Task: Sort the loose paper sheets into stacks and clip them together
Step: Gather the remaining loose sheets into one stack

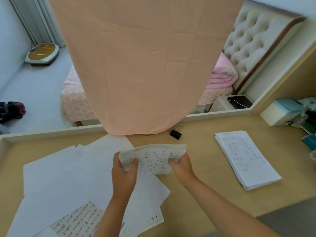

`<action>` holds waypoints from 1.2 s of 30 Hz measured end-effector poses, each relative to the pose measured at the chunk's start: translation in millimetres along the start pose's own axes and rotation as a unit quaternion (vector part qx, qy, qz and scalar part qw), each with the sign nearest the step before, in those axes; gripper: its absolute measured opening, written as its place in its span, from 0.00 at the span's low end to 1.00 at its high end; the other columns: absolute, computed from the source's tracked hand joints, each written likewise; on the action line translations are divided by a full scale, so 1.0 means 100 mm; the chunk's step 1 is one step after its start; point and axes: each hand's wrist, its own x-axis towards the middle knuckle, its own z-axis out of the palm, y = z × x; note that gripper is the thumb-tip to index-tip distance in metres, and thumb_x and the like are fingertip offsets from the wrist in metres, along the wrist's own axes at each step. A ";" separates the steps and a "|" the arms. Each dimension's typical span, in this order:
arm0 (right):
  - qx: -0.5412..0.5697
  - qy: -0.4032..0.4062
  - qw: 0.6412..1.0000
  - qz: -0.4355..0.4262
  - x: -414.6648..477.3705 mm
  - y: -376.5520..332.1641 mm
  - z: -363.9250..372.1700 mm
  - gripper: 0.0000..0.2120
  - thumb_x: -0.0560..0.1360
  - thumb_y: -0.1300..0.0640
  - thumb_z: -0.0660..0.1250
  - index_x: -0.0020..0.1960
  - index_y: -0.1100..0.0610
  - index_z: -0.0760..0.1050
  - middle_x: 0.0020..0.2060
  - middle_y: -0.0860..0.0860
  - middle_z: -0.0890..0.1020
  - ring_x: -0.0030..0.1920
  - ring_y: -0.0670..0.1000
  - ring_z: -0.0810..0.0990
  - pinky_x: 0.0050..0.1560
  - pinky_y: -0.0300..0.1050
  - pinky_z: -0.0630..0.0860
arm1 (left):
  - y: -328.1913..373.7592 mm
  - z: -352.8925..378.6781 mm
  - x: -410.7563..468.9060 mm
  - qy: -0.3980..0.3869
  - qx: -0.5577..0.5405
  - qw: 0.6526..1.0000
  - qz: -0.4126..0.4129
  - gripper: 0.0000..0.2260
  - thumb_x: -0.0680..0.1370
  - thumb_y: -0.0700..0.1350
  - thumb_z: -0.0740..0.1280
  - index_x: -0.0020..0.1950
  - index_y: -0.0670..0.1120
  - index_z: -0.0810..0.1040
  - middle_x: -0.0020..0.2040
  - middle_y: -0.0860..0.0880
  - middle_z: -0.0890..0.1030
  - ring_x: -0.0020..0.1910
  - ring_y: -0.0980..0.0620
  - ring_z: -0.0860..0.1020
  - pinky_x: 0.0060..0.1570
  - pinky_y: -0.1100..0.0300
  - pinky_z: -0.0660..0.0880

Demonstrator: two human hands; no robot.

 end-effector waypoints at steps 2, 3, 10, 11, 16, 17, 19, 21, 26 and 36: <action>-0.030 -0.031 0.999 0.027 -0.02 0.13 -0.01 0.26 0.73 0.71 0.64 0.68 0.54 0.71 0.59 0.47 0.81 0.61 0.45 0.79 0.63 0.45 0.76 | -0.22 0.03 0.01 -0.044 0.034 0.998 -0.024 0.17 0.77 0.42 0.71 0.64 0.48 0.72 0.55 0.56 0.79 0.52 0.66 0.78 0.46 0.73 0.75; -0.040 -0.037 0.998 0.039 -0.02 0.17 -0.01 0.26 0.73 0.70 0.64 0.69 0.53 0.70 0.60 0.46 0.81 0.62 0.46 0.78 0.64 0.46 0.75 | -0.30 0.03 0.01 -0.060 0.053 0.996 -0.035 0.18 0.78 0.43 0.70 0.67 0.48 0.72 0.57 0.55 0.79 0.54 0.63 0.78 0.50 0.69 0.76; -0.010 -0.010 0.999 0.034 0.15 0.07 -0.17 0.15 0.78 0.60 0.69 0.62 0.48 0.75 0.53 0.38 0.82 0.52 0.35 0.81 0.48 0.29 0.75 | -0.19 0.27 0.13 -0.092 0.071 0.992 -0.058 0.13 0.81 0.41 0.65 0.62 0.52 0.66 0.52 0.63 0.75 0.48 0.64 0.75 0.43 0.71 0.71; 0.000 0.009 0.999 0.037 0.18 0.06 -0.26 0.14 0.77 0.59 0.70 0.60 0.48 0.77 0.51 0.39 0.83 0.51 0.36 0.81 0.47 0.30 0.76 | -0.15 0.37 0.17 -0.107 0.071 0.990 -0.063 0.13 0.81 0.42 0.65 0.62 0.53 0.67 0.52 0.63 0.75 0.48 0.65 0.75 0.43 0.70 0.72; -0.027 0.052 0.994 0.090 0.40 0.16 -0.97 0.09 0.77 0.52 0.70 0.57 0.49 0.76 0.50 0.42 0.82 0.48 0.40 0.80 0.41 0.34 0.73 | -0.01 1.06 0.21 -0.166 0.037 0.975 -0.145 0.12 0.81 0.47 0.66 0.64 0.53 0.72 0.54 0.56 0.80 0.52 0.56 0.80 0.45 0.62 0.75; -0.049 0.040 0.992 0.110 0.46 0.25 -1.14 0.10 0.78 0.52 0.68 0.59 0.50 0.74 0.50 0.43 0.81 0.48 0.40 0.78 0.40 0.35 0.72 | 0.00 1.24 0.19 -0.177 0.045 0.970 -0.162 0.12 0.81 0.48 0.66 0.64 0.52 0.73 0.55 0.54 0.81 0.53 0.53 0.80 0.46 0.59 0.77; -0.072 0.024 0.985 0.154 0.58 0.42 -1.50 0.11 0.79 0.58 0.64 0.61 0.52 0.71 0.51 0.46 0.80 0.47 0.43 0.78 0.39 0.38 0.72 | 0.04 1.63 0.10 -0.200 0.070 0.958 -0.193 0.13 0.81 0.48 0.65 0.66 0.50 0.72 0.58 0.51 0.80 0.54 0.50 0.80 0.51 0.53 0.78; -0.084 0.023 0.982 0.167 0.72 0.57 -1.89 0.14 0.78 0.62 0.61 0.62 0.53 0.69 0.50 0.48 0.79 0.44 0.45 0.78 0.37 0.40 0.73 | 0.08 2.08 0.01 -0.236 0.100 0.941 -0.222 0.13 0.83 0.46 0.62 0.68 0.49 0.70 0.59 0.51 0.78 0.54 0.50 0.78 0.52 0.53 0.76; -0.131 0.039 0.979 0.151 1.17 0.80 -3.03 0.17 0.74 0.64 0.61 0.61 0.51 0.72 0.50 0.48 0.81 0.46 0.47 0.79 0.41 0.45 0.77 | 0.25 3.25 -0.24 -0.303 0.144 0.897 -0.286 0.12 0.81 0.38 0.56 0.60 0.52 0.69 0.51 0.52 0.77 0.50 0.50 0.78 0.42 0.56 0.78; -0.274 -0.010 0.951 0.145 1.83 1.37 -4.43 0.32 0.73 0.55 0.63 0.76 0.52 0.59 0.69 0.55 0.66 0.66 0.58 0.70 0.64 0.53 0.73 | 0.34 4.87 -0.60 -0.354 0.123 0.873 -0.313 0.14 0.80 0.41 0.66 0.62 0.54 0.71 0.57 0.52 0.81 0.57 0.49 0.80 0.54 0.49 0.81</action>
